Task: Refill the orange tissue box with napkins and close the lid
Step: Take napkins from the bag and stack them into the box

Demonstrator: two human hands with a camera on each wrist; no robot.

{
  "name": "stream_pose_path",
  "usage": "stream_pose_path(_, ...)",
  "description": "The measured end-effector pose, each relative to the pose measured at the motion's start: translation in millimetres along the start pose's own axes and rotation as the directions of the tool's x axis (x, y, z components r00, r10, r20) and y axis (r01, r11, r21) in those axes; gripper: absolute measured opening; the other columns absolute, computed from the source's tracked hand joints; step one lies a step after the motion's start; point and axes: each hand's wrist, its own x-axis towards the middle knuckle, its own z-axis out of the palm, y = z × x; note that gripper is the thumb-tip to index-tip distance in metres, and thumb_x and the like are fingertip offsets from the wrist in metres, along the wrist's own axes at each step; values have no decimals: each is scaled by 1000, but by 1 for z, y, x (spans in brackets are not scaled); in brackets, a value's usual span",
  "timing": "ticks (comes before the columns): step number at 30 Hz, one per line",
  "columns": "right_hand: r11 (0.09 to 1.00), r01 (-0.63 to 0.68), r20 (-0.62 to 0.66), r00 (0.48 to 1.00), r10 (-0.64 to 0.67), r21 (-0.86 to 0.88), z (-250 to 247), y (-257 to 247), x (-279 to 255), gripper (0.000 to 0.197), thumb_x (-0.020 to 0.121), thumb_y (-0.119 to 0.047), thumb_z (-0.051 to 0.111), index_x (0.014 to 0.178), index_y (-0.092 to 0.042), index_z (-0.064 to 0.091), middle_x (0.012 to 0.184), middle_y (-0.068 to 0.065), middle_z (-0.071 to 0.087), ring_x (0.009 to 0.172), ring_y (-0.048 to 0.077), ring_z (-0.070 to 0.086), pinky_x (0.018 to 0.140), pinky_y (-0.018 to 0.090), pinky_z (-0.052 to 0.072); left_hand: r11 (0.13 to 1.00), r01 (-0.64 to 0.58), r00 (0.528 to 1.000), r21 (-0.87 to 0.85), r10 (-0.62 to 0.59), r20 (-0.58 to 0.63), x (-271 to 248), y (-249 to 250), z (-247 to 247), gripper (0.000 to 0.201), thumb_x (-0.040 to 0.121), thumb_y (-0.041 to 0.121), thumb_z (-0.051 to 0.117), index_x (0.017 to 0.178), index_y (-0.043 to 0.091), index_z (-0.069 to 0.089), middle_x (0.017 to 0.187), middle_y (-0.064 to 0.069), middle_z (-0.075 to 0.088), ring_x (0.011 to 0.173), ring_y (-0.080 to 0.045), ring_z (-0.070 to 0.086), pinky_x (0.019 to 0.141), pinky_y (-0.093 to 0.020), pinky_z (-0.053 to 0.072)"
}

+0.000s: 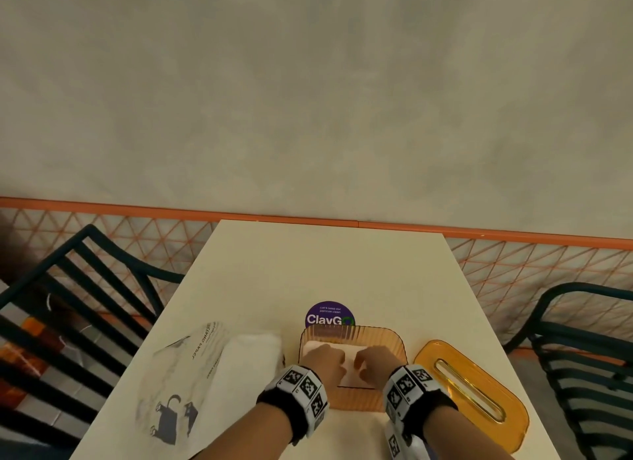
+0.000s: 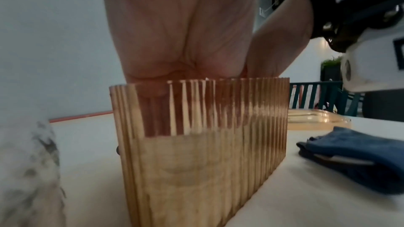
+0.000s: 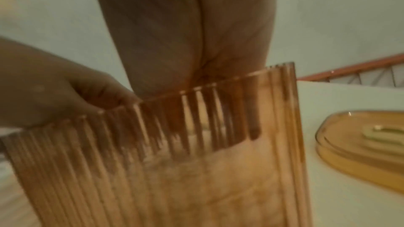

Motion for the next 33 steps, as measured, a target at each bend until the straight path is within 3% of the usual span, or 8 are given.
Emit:
stream_pose_path(2,1000,8,-24,1000,-8,6,2,3,1,36,97,-11,39,129,-11,54,137,10,52,128,24,46,106,29,36,994,-18,997,-111,9,-77,-6,1,-4,33,97,21,43,125,10,57,129,-9,58,118,-25,55,100,-33,43)
stream_pose_path(4,994,10,-122,993,4,112,0,13,0,33,95,-11,42,123,-14,58,132,6,55,123,21,51,102,27,40,966,-51,951,-255,-32,-309,-18,-7,-12,27,97,21,43,117,16,61,119,-3,62,107,-19,60,94,-30,49)
stream_pose_path(7,978,1,-347,935,73,210,-6,34,-5,26,93,-12,44,112,-16,60,118,3,61,106,17,57,87,21,46,922,42,734,-386,-290,-614,-42,-43,-20,23,96,18,45,112,18,60,113,-1,60,106,-16,56,89,-28,50)
stream_pose_path(9,964,-43,-429,890,155,261,-5,45,-11,25,92,-13,47,117,-15,55,117,5,56,102,18,58,79,21,45,847,261,671,-463,-504,-544,-58,-72,-19,27,96,22,45,120,14,54,124,-6,51,116,-21,46,91,-31,46)
stream_pose_path(13,906,-163,-341,889,307,392,9,52,-15,48,92,-12,49,137,-10,30,133,13,42,113,29,56,86,31,50,642,578,660,-503,-730,-174,-72,-101,-6,52,94,37,50,132,4,38,137,-14,34,129,-32,33,101,-41,40)
stream_pose_path(19,866,-238,-197,915,351,439,25,49,-9,53,94,-8,40,143,-7,19,133,19,44,117,35,52,87,36,46,591,691,622,-416,-779,-74,-71,-112,13,62,88,42,58,133,7,35,138,-10,38,130,-29,39,106,-43,39)
stream_pose_path(26,875,-223,-209,918,337,430,27,47,-9,53,95,-9,40,143,-7,17,124,19,53,104,31,59,73,30,47,701,632,635,-331,-713,-296,-78,-104,21,52,89,32,59,131,13,36,134,-5,43,124,-24,43,97,-41,43)
stream_pose_path(33,875,-239,-176,925,337,421,31,51,0,49,95,-4,37,140,-3,18,108,18,63,78,24,55,47,20,35,526,391,744,-755,-664,-77,-86,-120,4,56,85,13,65,132,-2,40,132,-20,53,121,-33,51,96,-36,40)
